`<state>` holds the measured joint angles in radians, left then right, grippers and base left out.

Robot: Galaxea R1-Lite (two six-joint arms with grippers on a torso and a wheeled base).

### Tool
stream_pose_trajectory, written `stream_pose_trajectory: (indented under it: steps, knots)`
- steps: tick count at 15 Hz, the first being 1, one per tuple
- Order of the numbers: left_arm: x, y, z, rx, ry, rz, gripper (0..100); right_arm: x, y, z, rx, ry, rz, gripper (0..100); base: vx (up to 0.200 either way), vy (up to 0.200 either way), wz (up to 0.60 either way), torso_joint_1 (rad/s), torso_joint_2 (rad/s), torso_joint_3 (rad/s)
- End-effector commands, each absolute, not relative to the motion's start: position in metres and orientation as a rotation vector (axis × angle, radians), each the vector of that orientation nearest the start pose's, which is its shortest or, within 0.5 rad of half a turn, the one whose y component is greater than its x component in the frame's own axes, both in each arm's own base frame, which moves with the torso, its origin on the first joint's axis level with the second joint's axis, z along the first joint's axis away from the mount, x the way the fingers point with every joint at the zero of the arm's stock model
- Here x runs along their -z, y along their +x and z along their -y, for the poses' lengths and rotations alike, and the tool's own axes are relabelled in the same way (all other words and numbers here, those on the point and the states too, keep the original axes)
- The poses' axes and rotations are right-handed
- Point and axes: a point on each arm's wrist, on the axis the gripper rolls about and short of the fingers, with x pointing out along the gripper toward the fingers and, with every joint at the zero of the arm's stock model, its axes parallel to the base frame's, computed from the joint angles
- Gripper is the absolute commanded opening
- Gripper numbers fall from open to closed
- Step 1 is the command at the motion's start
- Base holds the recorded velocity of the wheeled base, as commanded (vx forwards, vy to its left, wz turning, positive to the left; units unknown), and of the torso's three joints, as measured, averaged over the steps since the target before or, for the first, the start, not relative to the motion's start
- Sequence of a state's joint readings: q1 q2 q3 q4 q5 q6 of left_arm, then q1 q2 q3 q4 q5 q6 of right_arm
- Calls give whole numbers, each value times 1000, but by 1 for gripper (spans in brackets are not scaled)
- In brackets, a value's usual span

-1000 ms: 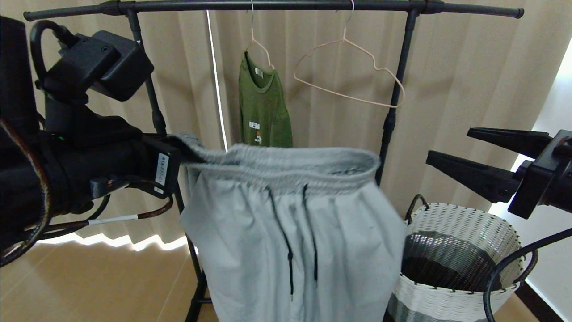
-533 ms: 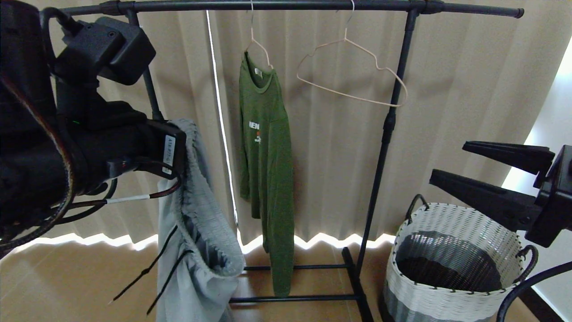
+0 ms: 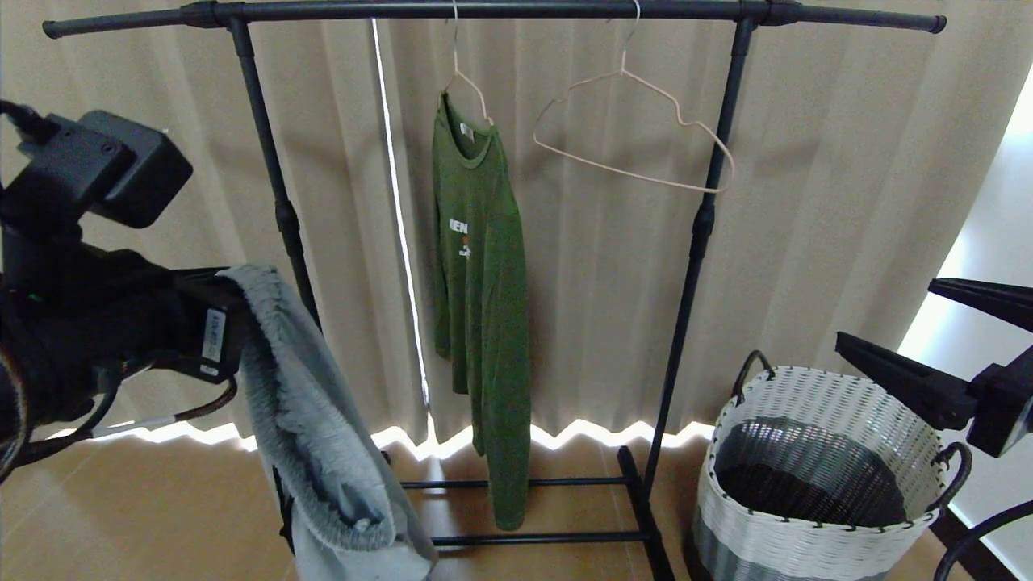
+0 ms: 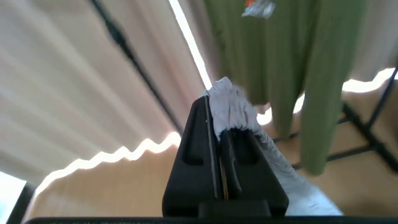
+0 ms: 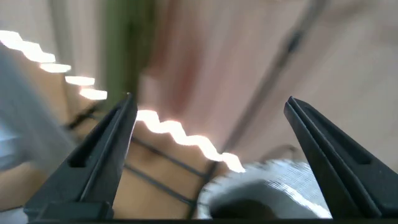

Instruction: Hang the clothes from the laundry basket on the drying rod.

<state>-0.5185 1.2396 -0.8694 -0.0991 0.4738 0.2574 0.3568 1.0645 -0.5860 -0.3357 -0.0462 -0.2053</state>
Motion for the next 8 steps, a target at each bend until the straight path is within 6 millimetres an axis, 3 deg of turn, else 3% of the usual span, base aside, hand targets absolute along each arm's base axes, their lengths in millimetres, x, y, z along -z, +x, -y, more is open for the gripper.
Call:
stream_pose_trajectory:
  steps: [1,4,8]
  knots:
    - [-255,145,69,75,379,-223,0,-227,133,-43,-290,-232,-123,100,0,0,0,0,0,0]
    - [-254,131,61,102,361,-201,0,-221,134,-37,-255,-219,-147,100,0,0,0,0,0,0]
    - [-253,131,61,99,362,-204,0,-216,134,-36,-242,-215,-130,100,0,0,0,0,0,0]
